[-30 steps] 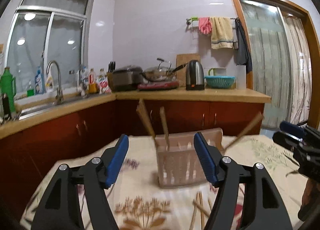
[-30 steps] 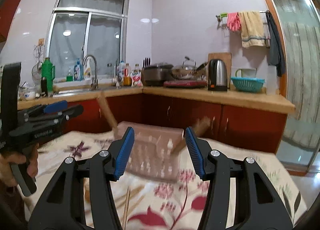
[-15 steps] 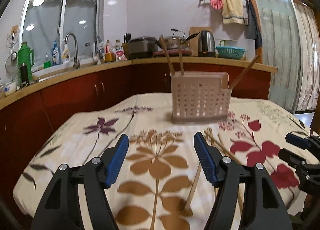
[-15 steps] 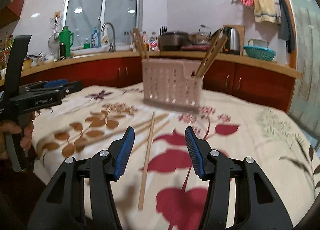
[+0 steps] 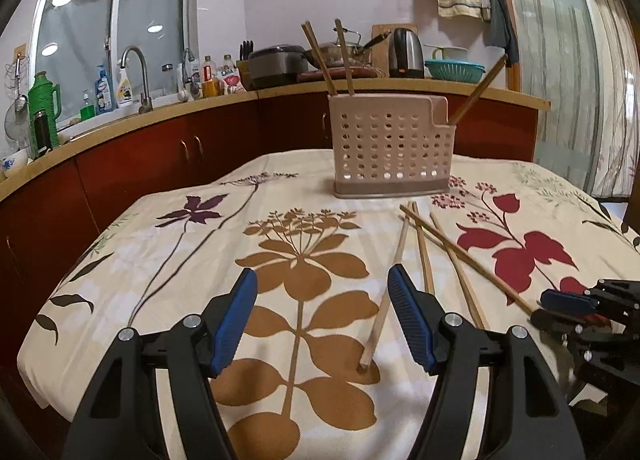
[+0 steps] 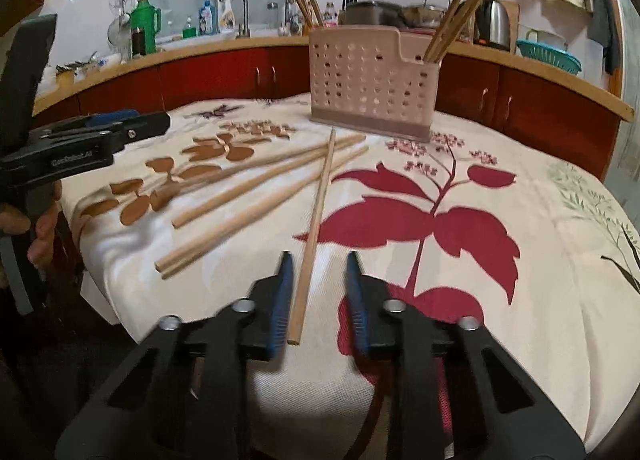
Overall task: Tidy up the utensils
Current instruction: 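Lower the left gripper onto a wooden chopstick and close on it while the right gripper grasps one too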
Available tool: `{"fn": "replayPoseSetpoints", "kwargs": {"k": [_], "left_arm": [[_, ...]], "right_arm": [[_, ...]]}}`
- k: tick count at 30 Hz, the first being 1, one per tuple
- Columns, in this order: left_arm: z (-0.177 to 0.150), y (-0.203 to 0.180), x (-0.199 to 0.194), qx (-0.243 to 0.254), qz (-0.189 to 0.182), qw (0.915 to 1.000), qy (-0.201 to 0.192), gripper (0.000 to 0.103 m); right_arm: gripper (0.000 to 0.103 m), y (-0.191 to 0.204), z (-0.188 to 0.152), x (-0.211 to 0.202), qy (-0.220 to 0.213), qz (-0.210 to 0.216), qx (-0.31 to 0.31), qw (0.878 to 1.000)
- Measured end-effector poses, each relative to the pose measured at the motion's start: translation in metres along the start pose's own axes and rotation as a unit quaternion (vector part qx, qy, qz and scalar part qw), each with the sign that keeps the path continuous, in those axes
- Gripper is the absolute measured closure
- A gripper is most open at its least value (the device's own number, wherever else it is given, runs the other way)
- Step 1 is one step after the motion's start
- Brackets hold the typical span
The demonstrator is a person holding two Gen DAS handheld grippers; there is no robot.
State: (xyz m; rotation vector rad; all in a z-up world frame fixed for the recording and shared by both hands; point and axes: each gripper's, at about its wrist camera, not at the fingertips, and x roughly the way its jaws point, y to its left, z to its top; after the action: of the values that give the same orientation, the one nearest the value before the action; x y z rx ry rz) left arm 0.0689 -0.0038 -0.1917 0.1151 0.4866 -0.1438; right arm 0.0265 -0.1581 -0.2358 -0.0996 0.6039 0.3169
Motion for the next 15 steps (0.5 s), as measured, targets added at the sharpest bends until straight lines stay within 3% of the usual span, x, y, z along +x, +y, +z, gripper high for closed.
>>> {"fn": "replayPoseSetpoints", "kwargs": {"k": [3,15], "left_arm": [[-0.004,-0.002,0.003,0.001,-0.006,1.0000,0.008,0.037],[-0.018,-0.007,0.016,0.004,-0.029,0.9986,0.044,0.042]], "right_arm": [[0.096,-0.002,0.001,-0.001,0.002,-0.016,0.001,1.000],[0.097,-0.042,-0.003,-0.003,-0.001,-0.081,0.045,0.996]]}}
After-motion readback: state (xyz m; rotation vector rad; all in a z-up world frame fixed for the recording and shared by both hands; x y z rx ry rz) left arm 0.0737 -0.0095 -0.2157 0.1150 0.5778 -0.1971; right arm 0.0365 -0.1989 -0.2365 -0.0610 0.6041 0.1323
